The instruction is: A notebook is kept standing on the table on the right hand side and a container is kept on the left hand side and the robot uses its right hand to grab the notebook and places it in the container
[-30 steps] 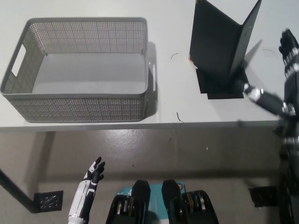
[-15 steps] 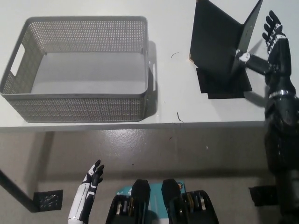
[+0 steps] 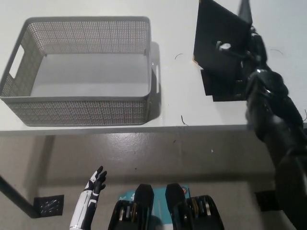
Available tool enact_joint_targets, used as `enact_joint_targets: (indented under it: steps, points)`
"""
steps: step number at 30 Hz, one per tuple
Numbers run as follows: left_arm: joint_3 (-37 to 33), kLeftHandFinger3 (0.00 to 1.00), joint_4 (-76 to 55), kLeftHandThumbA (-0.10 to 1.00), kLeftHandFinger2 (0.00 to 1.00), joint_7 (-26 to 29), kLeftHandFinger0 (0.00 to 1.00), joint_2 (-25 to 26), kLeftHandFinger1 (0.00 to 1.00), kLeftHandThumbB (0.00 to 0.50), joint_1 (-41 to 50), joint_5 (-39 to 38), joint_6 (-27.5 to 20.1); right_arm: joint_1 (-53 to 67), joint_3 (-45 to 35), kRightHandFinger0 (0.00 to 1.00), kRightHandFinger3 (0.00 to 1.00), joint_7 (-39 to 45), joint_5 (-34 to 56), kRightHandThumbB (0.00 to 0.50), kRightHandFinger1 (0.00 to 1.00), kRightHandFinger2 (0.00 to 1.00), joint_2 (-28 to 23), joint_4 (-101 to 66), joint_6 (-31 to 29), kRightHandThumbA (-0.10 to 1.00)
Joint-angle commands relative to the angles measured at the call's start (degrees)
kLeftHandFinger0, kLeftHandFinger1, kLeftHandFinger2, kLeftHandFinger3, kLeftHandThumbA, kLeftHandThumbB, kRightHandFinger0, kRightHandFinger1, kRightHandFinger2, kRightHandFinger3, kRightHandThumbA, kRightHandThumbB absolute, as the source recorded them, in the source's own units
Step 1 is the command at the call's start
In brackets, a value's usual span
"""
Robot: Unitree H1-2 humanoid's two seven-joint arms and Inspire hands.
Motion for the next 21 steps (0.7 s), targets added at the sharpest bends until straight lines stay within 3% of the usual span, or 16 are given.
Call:
enact_joint_targets:
  steps: [1, 2, 3, 4, 5, 6, 9, 11, 12, 13, 14, 15, 17, 19, 21]
  points:
    - [-0.3, 1.0, -1.0, 1.0, 1.0, 0.3, 1.0, -0.3, 1.0, 0.371, 0.0, -0.5, -2.4, -6.9, 0.3, 1.0, 1.0, 1.5, 2.0, 0.446, 1.0, 1.0, 2.2, 1.9, -3.9, 0.87]
    - [-0.4, 1.0, -1.2, 1.0, 1.0, 0.3, 1.0, -0.3, 1.0, 0.369, 0.1, -0.5, -2.3, -7.3, 0.2, 1.0, 1.0, -0.2, 2.0, 0.46, 1.0, 1.0, 2.7, 2.2, -4.2, 0.83]
    - [-0.4, 1.0, -1.4, 1.0, 1.0, 0.3, 1.0, -0.3, 1.0, 0.367, 0.2, -0.5, -2.3, -7.7, 0.0, 1.0, 1.0, -3.5, 1.8, 0.418, 1.0, 1.0, 3.2, 2.5, -3.8, 0.64]
    - [-0.4, 1.0, -1.4, 1.0, 1.0, 0.2, 1.0, -0.4, 1.0, 0.363, 0.2, -0.6, -2.4, -8.3, 0.5, 0.49, 0.67, -8.0, 0.7, 0.302, 0.53, 0.54, 3.7, 3.0, -3.2, 0.29]
    - [-0.4, 1.0, -1.3, 1.0, 1.0, 0.1, 1.0, -0.3, 1.0, 0.37, 0.0, -0.9, -2.7, -8.9, 1.8, 0.08, 0.35, -14.2, -1.3, 0.297, 0.13, 0.32, 4.2, 3.4, -2.9, 0.1]
    - [-0.4, 1.0, -1.5, 1.0, 1.0, -0.1, 1.0, -0.3, 1.0, 0.372, -0.1, -1.2, -2.6, -8.4, 2.5, 0.0, 0.22, -17.1, -2.4, 0.18, 0.05, 0.3, 4.7, 2.9, -5.0, -0.09]
    - [-0.4, 1.0, -1.8, 1.0, 1.0, -0.3, 1.0, -0.1, 1.0, 0.377, 0.0, -1.3, -2.4, -7.5, 3.1, 0.0, 0.57, -17.9, -2.9, 0.103, 0.24, 0.58, 4.8, 2.0, -6.5, -0.1]
    - [-0.4, 1.0, -2.2, 1.0, 1.0, -0.4, 1.0, -0.2, 1.0, 0.365, 0.1, -1.6, -2.1, -7.0, 3.7, 0.02, 0.66, -18.3, -3.4, 0.098, 0.35, 0.65, 4.6, 1.5, -7.7, -0.1]
    - [-0.3, 1.0, -2.3, 1.0, 1.0, -0.5, 1.0, -0.3, 1.0, 0.349, 0.1, -2.0, -2.1, -6.8, 4.1, 0.11, 0.68, -18.6, -3.5, 0.109, 0.45, 0.74, 4.5, 1.4, -8.1, -0.1]
    - [-0.4, 1.0, -2.3, 1.0, 1.0, -0.6, 1.0, -0.4, 1.0, 0.34, 0.1, -2.3, -2.3, -6.7, 4.6, 0.1, 0.7, -19.1, -3.7, 0.109, 0.35, 0.7, 4.3, 1.1, -8.2, -0.1]
    - [-0.4, 1.0, -2.1, 1.0, 1.0, -0.7, 1.0, 0.0, 1.0, 0.341, 0.1, -2.1, -2.5, -6.4, 4.7, 0.01, 0.74, -19.6, -3.6, 0.12, 0.2, 0.62, 4.2, 0.9, -7.9, -0.1]
    - [-0.4, 1.0, -2.0, 1.0, 1.0, -0.5, 1.0, 0.1, 1.0, 0.343, 0.1, -1.8, -2.6, -6.4, 4.8, 0.0, 0.77, -19.6, -3.4, 0.117, 0.16, 0.62, 4.1, 0.7, -7.7, -0.1]
    - [-0.4, 1.0, -1.6, 1.0, 1.0, -0.4, 1.0, 0.2, 1.0, 0.336, 0.1, -1.6, -2.9, -6.4, 5.4, 0.0, 0.72, -19.5, -3.6, 0.099, 0.15, 0.62, 3.7, 0.3, -8.4, -0.1]
    - [-0.4, 1.0, -1.4, 1.0, 1.0, -0.2, 1.0, 0.2, 1.0, 0.338, 0.1, -1.3, -2.9, -6.2, 5.7, 0.0, 0.81, -19.3, -3.4, 0.079, 0.18, 0.65, 3.5, -0.8, -9.8, -0.1]
    - [-0.4, 1.0, -1.1, 1.0, 1.0, -0.3, 1.0, 0.2, 1.0, 0.343, 0.1, -1.4, -3.0, -6.5, 5.0, 0.0, 0.79, -18.9, -2.2, 0.083, 0.21, 0.67, 3.7, -2.3, -9.7, -0.1]
